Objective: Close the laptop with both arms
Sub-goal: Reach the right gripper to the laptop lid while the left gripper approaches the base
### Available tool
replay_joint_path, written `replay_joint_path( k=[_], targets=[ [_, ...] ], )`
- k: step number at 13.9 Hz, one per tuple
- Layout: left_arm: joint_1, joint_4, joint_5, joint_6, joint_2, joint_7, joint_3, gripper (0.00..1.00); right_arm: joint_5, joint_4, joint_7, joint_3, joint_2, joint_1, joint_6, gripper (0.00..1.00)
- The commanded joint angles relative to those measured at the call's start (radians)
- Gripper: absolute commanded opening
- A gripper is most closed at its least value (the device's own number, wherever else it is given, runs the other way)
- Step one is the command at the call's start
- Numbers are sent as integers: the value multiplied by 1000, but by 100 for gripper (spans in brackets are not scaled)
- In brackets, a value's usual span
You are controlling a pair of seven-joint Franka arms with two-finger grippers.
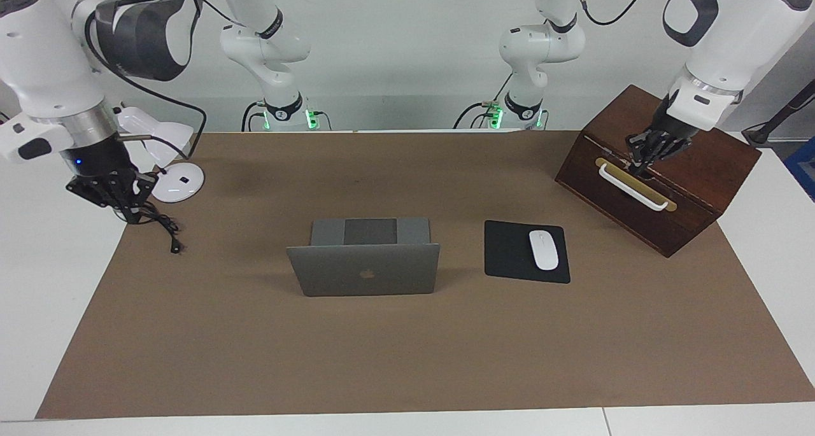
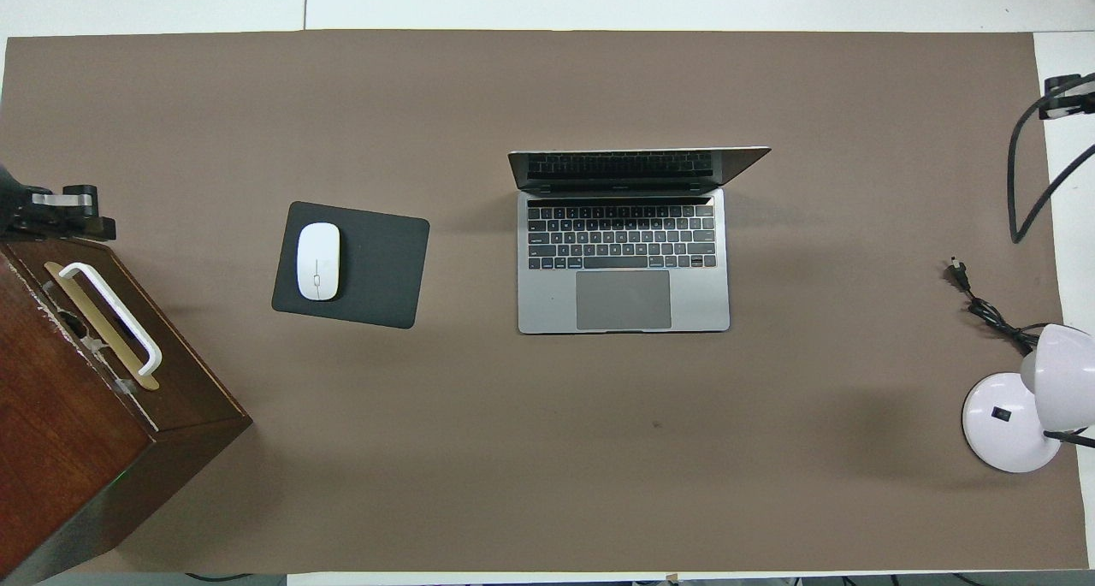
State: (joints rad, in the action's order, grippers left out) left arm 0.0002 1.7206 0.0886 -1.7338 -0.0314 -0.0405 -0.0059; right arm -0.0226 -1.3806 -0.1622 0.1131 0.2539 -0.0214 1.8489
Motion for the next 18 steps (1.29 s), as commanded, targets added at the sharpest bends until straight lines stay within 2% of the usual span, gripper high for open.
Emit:
replay_joint_path(
  k=[1,4,7,9,13,18],
  targets=[
    [-58,180,17,-140,-97,14,4,0,-10,208,-20,-15,172,-31,15,0],
    [-107,356,45,-312,-171,14,4,0,-8,365,-17,-20,324,-31,80,0],
    [-167,513,46,-485,-237,13,4,0,-10,380,64,-21,410,-6,211,0],
    [-206,577,60,-570,-257,10,4,0,-10,448,124,-20,468,26,217,0],
    [-334,741,65,-812,-292,-70,4,0,-7,448,228,-23,472,104,216,0],
    [-489,827,65,-1050,-245,-182,4,0,3,437,363,-33,473,221,248,0]
  ],
)
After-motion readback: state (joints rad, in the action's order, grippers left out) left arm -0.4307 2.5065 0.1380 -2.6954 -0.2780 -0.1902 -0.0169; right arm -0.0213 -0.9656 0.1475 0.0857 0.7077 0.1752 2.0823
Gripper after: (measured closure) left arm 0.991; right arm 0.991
